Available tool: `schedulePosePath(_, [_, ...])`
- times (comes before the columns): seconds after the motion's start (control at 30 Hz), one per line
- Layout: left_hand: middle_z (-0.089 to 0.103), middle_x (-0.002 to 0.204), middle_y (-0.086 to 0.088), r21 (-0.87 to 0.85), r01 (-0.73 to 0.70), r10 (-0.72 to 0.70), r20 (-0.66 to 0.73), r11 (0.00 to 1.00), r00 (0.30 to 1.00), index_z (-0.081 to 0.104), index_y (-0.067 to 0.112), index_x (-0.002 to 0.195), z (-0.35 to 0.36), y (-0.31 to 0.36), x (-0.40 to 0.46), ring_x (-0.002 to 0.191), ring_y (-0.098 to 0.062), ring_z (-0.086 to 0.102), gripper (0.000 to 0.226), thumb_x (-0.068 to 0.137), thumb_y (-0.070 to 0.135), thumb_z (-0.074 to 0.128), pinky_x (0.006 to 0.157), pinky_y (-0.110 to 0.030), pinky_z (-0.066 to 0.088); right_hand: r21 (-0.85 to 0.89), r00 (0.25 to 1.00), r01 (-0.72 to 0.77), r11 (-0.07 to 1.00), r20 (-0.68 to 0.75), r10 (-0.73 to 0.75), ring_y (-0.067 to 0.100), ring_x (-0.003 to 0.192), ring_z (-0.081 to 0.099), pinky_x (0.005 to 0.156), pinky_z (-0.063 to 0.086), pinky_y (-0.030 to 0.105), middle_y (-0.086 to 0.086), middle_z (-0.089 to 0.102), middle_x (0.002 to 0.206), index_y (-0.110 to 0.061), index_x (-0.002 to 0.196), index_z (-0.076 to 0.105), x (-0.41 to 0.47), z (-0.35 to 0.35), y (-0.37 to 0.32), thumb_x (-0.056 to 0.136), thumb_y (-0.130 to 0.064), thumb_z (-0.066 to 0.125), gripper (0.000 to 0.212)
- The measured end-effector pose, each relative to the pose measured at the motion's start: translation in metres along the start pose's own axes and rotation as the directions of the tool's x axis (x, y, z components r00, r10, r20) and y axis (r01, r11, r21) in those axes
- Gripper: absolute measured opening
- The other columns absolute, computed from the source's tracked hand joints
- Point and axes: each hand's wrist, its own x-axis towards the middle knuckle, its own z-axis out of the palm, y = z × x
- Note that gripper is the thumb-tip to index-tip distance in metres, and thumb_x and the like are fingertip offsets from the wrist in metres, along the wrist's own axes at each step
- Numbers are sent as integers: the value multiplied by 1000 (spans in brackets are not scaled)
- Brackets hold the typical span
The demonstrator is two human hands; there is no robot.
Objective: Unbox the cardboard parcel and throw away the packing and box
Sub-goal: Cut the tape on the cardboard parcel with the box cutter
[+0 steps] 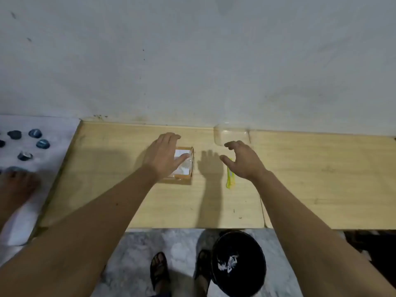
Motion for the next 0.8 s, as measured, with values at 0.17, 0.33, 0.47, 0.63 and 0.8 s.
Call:
schedulePosePath(0.17, [68,134,-18,59,-139,142,-51,989,989,66,-1,130,55,-27,-10,128,-35,64,77,87,63,64,104,-44,51,14,989,-112,994,95,110,30,130,56,103,48,40,7,58,139,-17,141,57,-7,49,28,97,-43,65,52])
schedulePosePath(0.33, [43,161,-17,58,-134,130,65,989,989,43,1,152,78,-41,-4,152,-34,38,98,86,72,53,117,-53,39,-19,973,-175,984,150,176,37,131,50,107,47,48,14,46,145,-15,145,53,-3,87,50,94,-34,71,58])
schedulePosePath(0.47, [31,168,-14,85,-118,106,136,989,985,30,4,159,89,-49,1,158,-30,24,106,87,80,40,123,-52,31,9,965,-230,973,135,227,40,140,35,112,43,48,19,27,155,-14,153,40,-1,109,61,95,-20,67,65])
schedulePosePath(0.63, [22,171,-13,111,-114,101,117,987,988,26,4,160,101,-53,-5,161,-28,15,101,93,79,31,128,-52,20,99,931,-361,927,94,352,43,123,42,101,44,44,22,36,135,-11,157,30,1,122,64,90,5,51,72])
schedulePosePath(0.8, [20,172,-13,114,-138,127,98,984,987,25,4,161,103,-54,-7,161,-28,13,98,96,77,30,128,-52,20,281,922,-387,878,111,371,42,119,56,89,45,40,24,51,135,-10,158,29,7,124,58,93,1,55,71])
